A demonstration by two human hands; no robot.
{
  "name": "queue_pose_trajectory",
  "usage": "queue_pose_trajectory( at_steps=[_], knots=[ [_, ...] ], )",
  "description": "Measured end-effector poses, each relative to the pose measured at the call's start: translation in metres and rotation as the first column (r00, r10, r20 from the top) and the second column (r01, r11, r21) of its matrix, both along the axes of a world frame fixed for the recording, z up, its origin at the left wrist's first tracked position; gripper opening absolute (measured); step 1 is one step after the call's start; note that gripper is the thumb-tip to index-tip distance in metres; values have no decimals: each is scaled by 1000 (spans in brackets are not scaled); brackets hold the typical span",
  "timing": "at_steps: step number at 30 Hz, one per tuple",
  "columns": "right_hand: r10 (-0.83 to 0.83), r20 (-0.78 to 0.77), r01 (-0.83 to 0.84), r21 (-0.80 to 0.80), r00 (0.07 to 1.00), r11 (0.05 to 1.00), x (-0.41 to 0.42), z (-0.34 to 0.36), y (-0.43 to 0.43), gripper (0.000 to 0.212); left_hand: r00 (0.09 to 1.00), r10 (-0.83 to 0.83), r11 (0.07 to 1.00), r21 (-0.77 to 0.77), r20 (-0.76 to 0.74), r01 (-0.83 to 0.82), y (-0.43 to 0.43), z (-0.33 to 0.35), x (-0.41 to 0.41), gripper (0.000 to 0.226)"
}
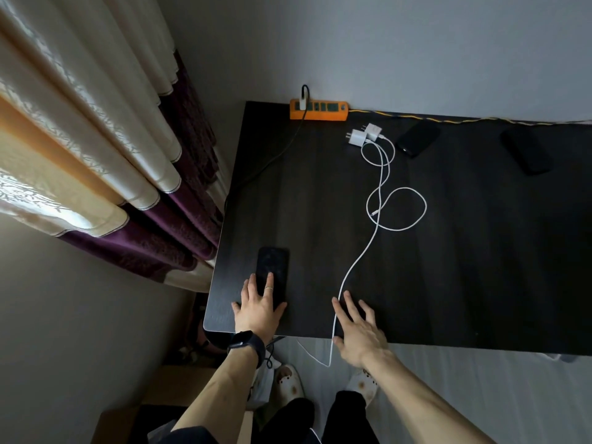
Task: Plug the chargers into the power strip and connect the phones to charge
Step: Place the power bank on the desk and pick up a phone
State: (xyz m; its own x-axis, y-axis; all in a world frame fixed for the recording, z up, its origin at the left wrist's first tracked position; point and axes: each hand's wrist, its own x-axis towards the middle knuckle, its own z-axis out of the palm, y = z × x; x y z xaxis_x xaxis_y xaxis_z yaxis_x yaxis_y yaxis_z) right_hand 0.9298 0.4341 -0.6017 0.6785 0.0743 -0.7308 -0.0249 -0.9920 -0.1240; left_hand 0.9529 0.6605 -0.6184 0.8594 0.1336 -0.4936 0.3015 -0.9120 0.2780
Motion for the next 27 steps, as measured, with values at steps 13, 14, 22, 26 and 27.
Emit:
queue_pose_trajectory(
  at_steps=[13,14,22,26,27],
  knots=[
    [-24,57,22,45,998,999,-9,-9,-4,84,999,41,998,-47,14,-41,4,-3,-7,82],
    [-26,61,23,48,998,999,-9,-10,-4,84,999,42,997,-65,7,-42,5,-3,-7,85],
    [-57,100,40,171,993,984,-5,5,-11,65,1000,9,995,-100,12,-8,9,16,-11,73],
    [-94,166,50,250,982,967,-11,17,-34,59,998,-46,992,-118,39,50,-9,31,-3,67],
    [-125,178,74,273,976,959,-14,20,-41,58,997,-65,989,-127,45,70,-18,35,1,67]
  ],
)
